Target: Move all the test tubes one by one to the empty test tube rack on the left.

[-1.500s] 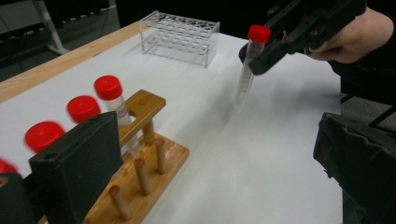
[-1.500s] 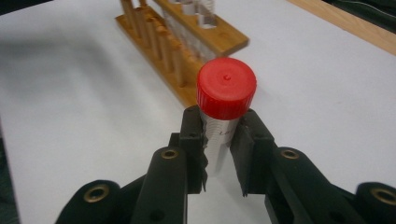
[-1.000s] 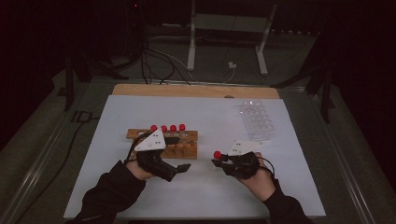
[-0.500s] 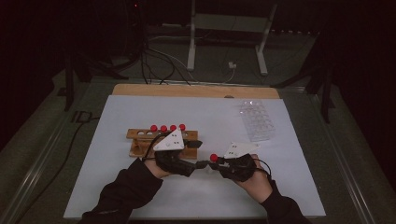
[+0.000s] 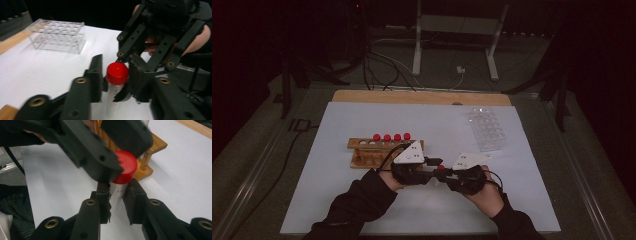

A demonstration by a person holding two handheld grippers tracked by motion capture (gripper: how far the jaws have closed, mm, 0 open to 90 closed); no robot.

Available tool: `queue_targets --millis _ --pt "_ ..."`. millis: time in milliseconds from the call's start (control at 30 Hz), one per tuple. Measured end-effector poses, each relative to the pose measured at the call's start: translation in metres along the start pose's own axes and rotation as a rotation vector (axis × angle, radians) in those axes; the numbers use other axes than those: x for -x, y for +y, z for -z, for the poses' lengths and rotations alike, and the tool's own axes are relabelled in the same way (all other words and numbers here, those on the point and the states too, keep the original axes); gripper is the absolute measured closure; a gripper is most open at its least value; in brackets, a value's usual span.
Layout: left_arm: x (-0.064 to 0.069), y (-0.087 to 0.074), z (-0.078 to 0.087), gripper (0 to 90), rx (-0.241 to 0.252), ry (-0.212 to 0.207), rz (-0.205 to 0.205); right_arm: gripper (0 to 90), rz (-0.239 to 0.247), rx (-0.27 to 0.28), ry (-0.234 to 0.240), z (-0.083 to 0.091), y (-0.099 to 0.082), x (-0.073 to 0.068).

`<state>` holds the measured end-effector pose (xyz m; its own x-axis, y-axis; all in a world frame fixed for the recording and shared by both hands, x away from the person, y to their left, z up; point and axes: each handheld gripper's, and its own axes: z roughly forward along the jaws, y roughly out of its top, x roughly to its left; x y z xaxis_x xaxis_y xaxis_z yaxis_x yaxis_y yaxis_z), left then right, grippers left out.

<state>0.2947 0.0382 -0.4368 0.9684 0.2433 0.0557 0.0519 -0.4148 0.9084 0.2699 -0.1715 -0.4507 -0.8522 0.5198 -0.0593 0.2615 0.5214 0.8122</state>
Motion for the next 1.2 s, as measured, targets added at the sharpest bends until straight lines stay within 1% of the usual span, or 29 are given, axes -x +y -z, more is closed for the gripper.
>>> queue_targets --millis 33,133,267,333,367,433,467,500,567,633,667,733,767,867,900,933,967,1000,1100,1200 --pt "0.0 0.0 -0.001 70.1 0.0 -0.002 0.0 74.9 -0.002 0.004 0.001 0.001 0.0 0.0" --pt "0.0 0.001 -0.002 71.3 0.008 0.001 -0.013 74.9 -0.008 0.008 -0.001 0.002 0.0 0.001" --pt "-0.001 0.004 0.0 71.9 0.026 0.003 -0.012 72.9 -0.026 0.034 0.011 0.005 -0.001 0.003" --pt "-0.002 0.005 0.001 71.9 0.03 0.009 -0.016 60.9 -0.037 0.039 0.009 0.006 -0.001 0.005" --pt "-0.002 0.006 0.002 71.9 0.033 0.017 -0.017 56.7 -0.038 0.039 0.005 0.006 -0.001 0.005" --pt "-0.004 0.008 0.006 71.9 0.035 0.024 -0.016 48.3 -0.048 0.061 0.0 0.009 -0.001 0.006" --pt "-0.004 0.009 0.008 71.9 0.038 0.038 -0.018 44.5 -0.051 0.063 -0.005 0.009 -0.001 0.007" --pt "-0.006 0.01 0.011 71.9 0.045 0.038 -0.013 41.5 -0.05 0.07 -0.009 0.01 -0.001 0.008" --pt "-0.007 0.012 0.016 72.0 0.055 0.051 -0.014 34.0 -0.067 0.076 -0.016 0.012 -0.003 0.01" --pt "-0.01 0.015 0.024 72.0 0.063 0.063 -0.013 26.3 -0.078 0.086 -0.027 0.012 -0.005 0.012" --pt "-0.01 0.016 0.026 72.0 0.064 0.071 -0.015 23.9 -0.091 0.093 -0.025 0.013 -0.006 0.014" --pt "-0.013 0.017 0.034 72.0 0.069 0.082 -0.014 15.8 -0.105 0.099 -0.027 0.014 -0.007 0.015" --pt "-0.013 0.018 0.038 72.0 0.072 0.094 -0.014 12.6 -0.11 0.102 -0.028 0.015 -0.007 0.016" --pt "-0.016 0.019 0.053 72.0 0.082 0.122 -0.012 1.5 -0.118 0.12 -0.004 0.016 -0.007 0.017" --pt "-0.017 0.019 0.057 72.0 0.084 0.128 -0.01 1.5 -0.115 0.12 -0.008 0.017 -0.007 0.017" --pt "-0.019 0.018 0.062 71.9 0.086 0.143 -0.009 1.4 -0.108 0.116 -0.024 0.017 -0.007 0.016" --pt "-0.02 0.018 0.066 71.9 0.084 0.147 -0.004 0.0 -0.103 0.114 -0.029 0.017 -0.007 0.016" --pt "-0.021 0.017 0.07 72.0 0.084 0.153 0.0 0.0 -0.104 0.116 -0.021 0.017 -0.007 0.016" --pt "-0.023 0.016 0.085 72.0 0.092 0.181 0.007 0.0 -0.111 0.118 -0.026 0.017 -0.007 0.016" --pt "-0.024 0.016 0.097 71.9 0.098 0.211 0.006 0.0 -0.114 0.121 -0.026 0.018 -0.006 0.017"
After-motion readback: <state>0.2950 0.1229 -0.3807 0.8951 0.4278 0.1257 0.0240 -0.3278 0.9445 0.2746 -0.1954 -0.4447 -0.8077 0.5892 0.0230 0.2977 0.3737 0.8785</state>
